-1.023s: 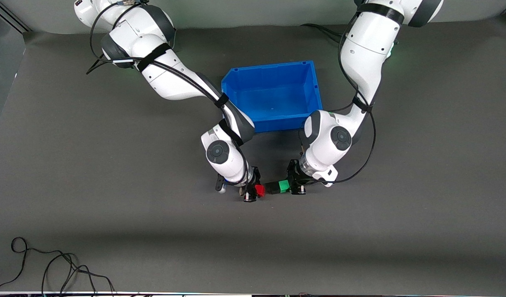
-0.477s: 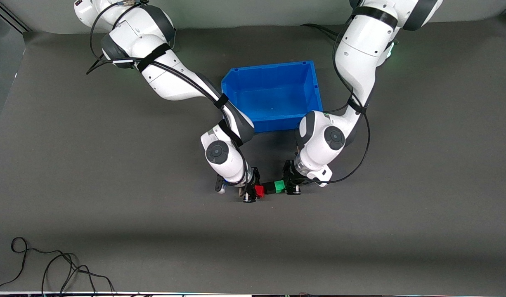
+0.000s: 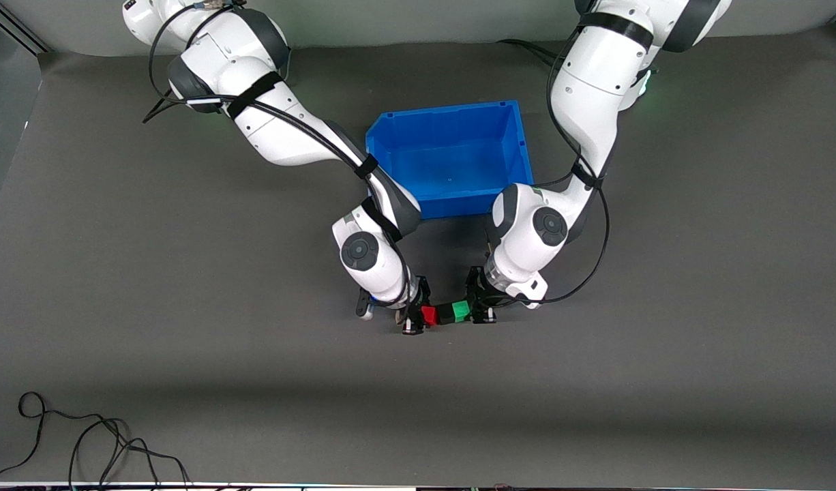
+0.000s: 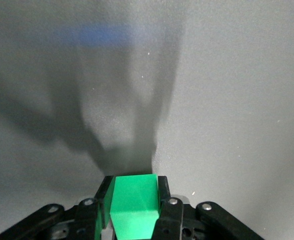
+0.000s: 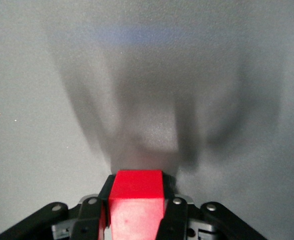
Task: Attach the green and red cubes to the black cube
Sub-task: 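Press the red and green cubes against the black cube from both sides, then open both grippers and lift them off the joined cubes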
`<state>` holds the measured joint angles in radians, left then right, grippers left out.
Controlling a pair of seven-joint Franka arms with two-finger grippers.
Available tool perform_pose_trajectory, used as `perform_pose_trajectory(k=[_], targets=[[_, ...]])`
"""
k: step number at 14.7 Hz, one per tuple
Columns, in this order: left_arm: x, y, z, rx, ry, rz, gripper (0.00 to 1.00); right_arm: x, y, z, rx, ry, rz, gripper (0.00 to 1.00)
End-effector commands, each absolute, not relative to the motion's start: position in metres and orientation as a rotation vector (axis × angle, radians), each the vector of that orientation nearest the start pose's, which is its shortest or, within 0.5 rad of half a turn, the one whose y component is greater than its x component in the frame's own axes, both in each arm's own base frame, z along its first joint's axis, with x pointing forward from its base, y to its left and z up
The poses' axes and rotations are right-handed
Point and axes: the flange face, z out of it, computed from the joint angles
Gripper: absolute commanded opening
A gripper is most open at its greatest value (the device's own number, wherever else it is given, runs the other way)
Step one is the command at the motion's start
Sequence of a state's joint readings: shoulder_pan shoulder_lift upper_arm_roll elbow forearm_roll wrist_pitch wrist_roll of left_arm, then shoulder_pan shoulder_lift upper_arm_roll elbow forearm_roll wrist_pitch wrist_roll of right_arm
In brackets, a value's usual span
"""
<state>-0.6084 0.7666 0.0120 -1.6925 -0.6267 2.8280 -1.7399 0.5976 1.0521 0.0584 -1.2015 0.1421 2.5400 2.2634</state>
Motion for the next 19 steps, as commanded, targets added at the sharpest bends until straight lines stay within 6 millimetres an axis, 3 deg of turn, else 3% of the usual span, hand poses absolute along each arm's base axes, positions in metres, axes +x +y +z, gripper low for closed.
perform_pose_trajectory(k=[1, 3, 4, 6, 9, 12, 15, 19], targets=[[0.596, -0.376, 0.185, 1.752, 2.035, -0.152, 0.39, 0.625, 0.473, 0.151, -1.858, 2.125, 0.146, 0.95], [0.594, -0.379, 0.183, 1.76, 2.032, -0.153, 0.44, 0.625, 0.474, 0.151, -1.875, 2.108, 0.142, 0.99], [0.594, -0.379, 0.181, 1.765, 2.033, -0.151, 0.53, 0.625, 0.474, 0.151, -1.878, 2.105, 0.141, 0.99], [0.594, -0.379, 0.18, 1.798, 2.013, -0.132, 1.0, 0.627, 0.472, 0.153, -1.877, 2.104, 0.138, 0.99], [0.598, -0.37, 0.183, 1.806, 2.015, -0.124, 1.0, 0.636, 0.466, 0.169, -1.863, 2.094, 0.13, 0.99], [0.611, -0.345, 0.195, 1.921, 1.988, -0.054, 1.0, 0.651, 0.455, 0.222, -1.879, 2.035, 0.104, 0.99], [0.632, -0.294, 0.23, 2.131, 1.928, -0.054, 1.0, 0.663, 0.424, 0.281, -2.009, 2.041, 0.136, 0.99], [0.648, -0.203, 0.296, 2.402, 1.684, -0.224, 1.0, 0.665, 0.358, 0.377, -2.261, 1.972, 0.216, 0.99]])
